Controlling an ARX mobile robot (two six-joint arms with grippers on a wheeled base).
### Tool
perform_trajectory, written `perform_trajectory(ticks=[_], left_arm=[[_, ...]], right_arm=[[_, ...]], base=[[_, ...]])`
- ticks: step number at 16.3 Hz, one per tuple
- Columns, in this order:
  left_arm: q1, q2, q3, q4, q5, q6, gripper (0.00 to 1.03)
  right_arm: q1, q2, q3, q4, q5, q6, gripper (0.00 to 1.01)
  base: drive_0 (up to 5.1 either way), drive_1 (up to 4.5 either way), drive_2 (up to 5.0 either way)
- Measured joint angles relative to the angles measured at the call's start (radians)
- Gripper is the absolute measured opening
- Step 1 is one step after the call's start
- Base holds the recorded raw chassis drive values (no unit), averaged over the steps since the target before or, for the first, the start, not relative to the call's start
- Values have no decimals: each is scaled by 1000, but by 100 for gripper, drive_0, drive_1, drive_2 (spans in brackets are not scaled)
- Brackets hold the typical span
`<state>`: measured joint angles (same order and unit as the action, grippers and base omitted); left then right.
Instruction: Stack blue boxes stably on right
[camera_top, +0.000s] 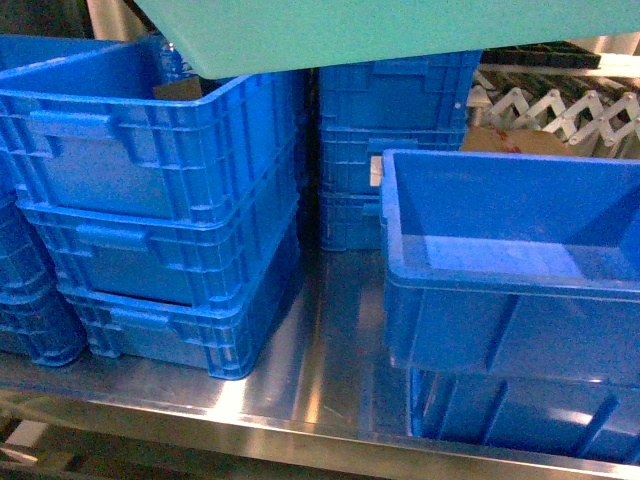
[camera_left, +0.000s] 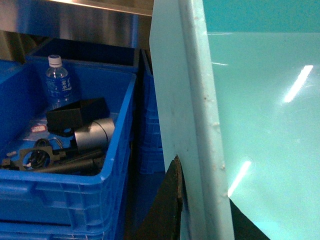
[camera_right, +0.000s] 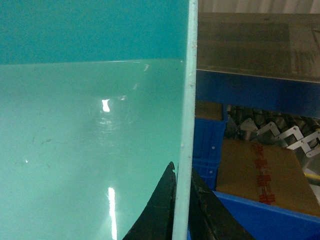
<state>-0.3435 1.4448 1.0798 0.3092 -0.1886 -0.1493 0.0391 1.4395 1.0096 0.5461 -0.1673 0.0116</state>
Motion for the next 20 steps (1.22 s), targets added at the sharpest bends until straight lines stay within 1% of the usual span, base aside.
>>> perform_trajectory(ticks=[10, 20], left_arm=[[1, 0, 0, 0, -2, 0, 5], [1, -4, -2, -3, -2, 0, 5]], right_arm=[[0, 0, 0, 0, -5, 0, 7], [1, -6, -1, -2, -2, 0, 7]], base=[[463, -399, -39], [-186, -186, -186]])
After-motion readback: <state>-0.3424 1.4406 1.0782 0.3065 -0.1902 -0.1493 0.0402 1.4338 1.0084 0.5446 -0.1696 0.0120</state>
